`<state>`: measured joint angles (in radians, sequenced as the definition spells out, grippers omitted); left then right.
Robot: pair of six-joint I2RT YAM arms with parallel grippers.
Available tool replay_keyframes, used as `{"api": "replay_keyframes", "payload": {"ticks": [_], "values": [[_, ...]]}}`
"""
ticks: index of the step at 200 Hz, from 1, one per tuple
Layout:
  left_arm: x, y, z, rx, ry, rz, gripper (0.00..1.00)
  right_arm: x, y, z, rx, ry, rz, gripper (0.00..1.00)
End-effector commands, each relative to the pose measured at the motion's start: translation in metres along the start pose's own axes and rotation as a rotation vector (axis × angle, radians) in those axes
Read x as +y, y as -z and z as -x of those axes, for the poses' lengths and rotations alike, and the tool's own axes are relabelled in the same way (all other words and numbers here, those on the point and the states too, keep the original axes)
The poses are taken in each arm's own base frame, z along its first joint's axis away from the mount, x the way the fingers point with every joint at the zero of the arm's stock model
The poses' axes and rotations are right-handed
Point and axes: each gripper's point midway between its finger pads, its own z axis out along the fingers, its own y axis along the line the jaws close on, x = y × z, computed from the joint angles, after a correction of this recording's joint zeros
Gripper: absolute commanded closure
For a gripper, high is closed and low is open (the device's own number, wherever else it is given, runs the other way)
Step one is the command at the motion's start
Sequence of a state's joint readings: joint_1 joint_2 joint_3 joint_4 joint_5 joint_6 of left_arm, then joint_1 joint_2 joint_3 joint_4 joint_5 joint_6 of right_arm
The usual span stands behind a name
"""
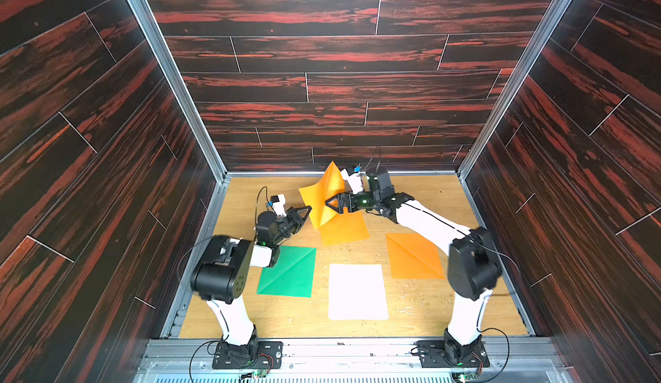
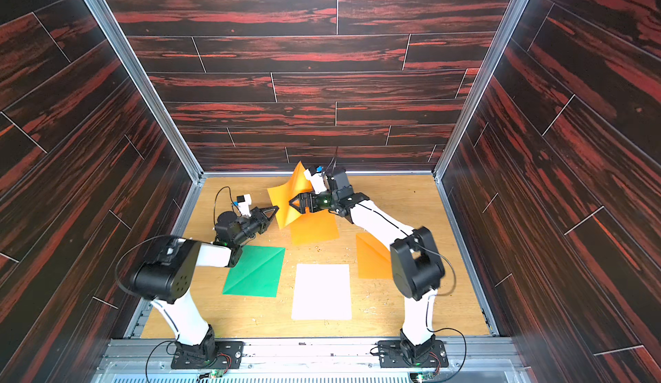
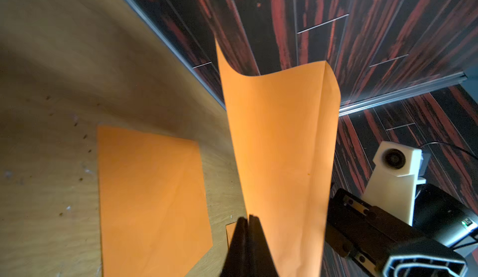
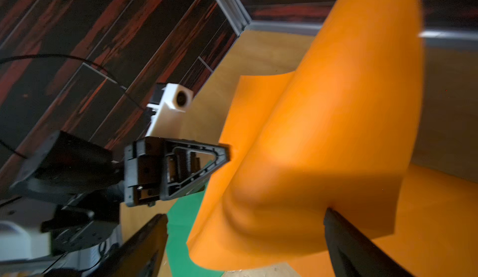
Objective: Sort the scattered colored papers by color
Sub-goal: Pick up the colored paper from the center of the board, then place the colored paper.
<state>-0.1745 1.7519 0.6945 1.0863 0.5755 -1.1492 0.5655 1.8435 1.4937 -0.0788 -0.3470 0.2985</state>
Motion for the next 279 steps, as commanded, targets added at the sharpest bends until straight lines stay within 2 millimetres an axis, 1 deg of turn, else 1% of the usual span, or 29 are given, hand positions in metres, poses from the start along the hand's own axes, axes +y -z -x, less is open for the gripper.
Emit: {"api": "replay_keyframes", "payload": {"ticks": [1, 30, 52, 81, 102, 118, 133, 146, 151, 153, 156, 176, 195, 206, 220, 235, 247, 268, 279], "values": [[-0.022, -0.003, -0.008, 0.059, -0.092, 0.057, 1.00, -0.023, 0.028, 0.009, -0.071, 0.044, -0.211, 0.02], [-0.035, -0.011, -0.018, 0.105, -0.141, 0.108, 1.00, -0.029, 0.073, 0.024, -0.163, 0.056, -0.361, 0.02], [-0.044, -0.019, -0.019, 0.115, -0.162, 0.118, 1.00, -0.031, 0.105, 0.033, -0.229, 0.065, -0.457, 0.02], [-0.055, -0.031, -0.023, 0.135, -0.191, 0.130, 1.00, -0.032, 0.125, 0.034, -0.237, 0.073, -0.519, 0.02], [-0.070, -0.046, -0.030, 0.158, -0.213, 0.118, 1.00, -0.036, 0.136, 0.033, -0.245, 0.060, -0.564, 0.02], [-0.078, -0.060, -0.039, 0.184, -0.227, 0.114, 1.00, -0.031, 0.148, 0.037, -0.268, 0.059, -0.566, 0.02], [-0.085, -0.074, -0.047, 0.201, -0.232, 0.103, 1.00, -0.021, 0.166, 0.046, -0.321, 0.061, -0.566, 0.02], [-0.092, -0.087, -0.056, 0.217, -0.231, 0.088, 1.00, -0.012, 0.187, 0.055, -0.379, 0.063, -0.575, 0.02], [-0.100, -0.091, -0.059, 0.218, -0.234, 0.072, 1.00, -0.009, 0.196, 0.058, -0.402, 0.065, -0.578, 0.02], [-0.094, -0.095, -0.064, 0.227, -0.229, 0.081, 1.00, -0.008, 0.199, 0.059, -0.411, 0.065, -0.582, 0.02], [-0.093, -0.099, -0.067, 0.234, -0.226, 0.081, 1.00, -0.006, 0.204, 0.061, -0.425, 0.065, -0.582, 0.02], [-0.098, -0.120, -0.088, 0.260, -0.223, 0.062, 1.00, 0.006, 0.240, 0.071, -0.523, 0.061, -0.604, 0.02], [-0.101, -0.134, -0.103, 0.279, -0.200, 0.033, 1.00, 0.016, 0.274, 0.078, -0.615, 0.057, -0.628, 0.02], [-0.109, -0.141, -0.110, 0.283, -0.183, 0.001, 1.00, 0.022, 0.291, 0.080, -0.662, 0.058, -0.635, 0.02], [-0.125, -0.150, -0.120, 0.298, -0.176, -0.046, 1.00, 0.028, 0.309, 0.081, -0.707, 0.056, -0.639, 0.02], [-0.141, -0.160, -0.132, 0.318, -0.181, -0.073, 1.00, 0.031, 0.321, 0.080, -0.738, 0.053, -0.644, 0.02], [-0.154, -0.168, -0.146, 0.342, -0.174, -0.105, 1.00, 0.033, 0.326, 0.079, -0.750, 0.052, -0.642, 0.02], [-0.172, -0.181, -0.174, 0.388, -0.157, -0.157, 1.00, 0.035, 0.327, 0.078, -0.750, 0.050, -0.636, 0.02], [-0.177, -0.188, -0.188, 0.403, -0.146, -0.178, 1.00, 0.034, 0.327, 0.078, -0.748, 0.045, -0.637, 0.02]]}}
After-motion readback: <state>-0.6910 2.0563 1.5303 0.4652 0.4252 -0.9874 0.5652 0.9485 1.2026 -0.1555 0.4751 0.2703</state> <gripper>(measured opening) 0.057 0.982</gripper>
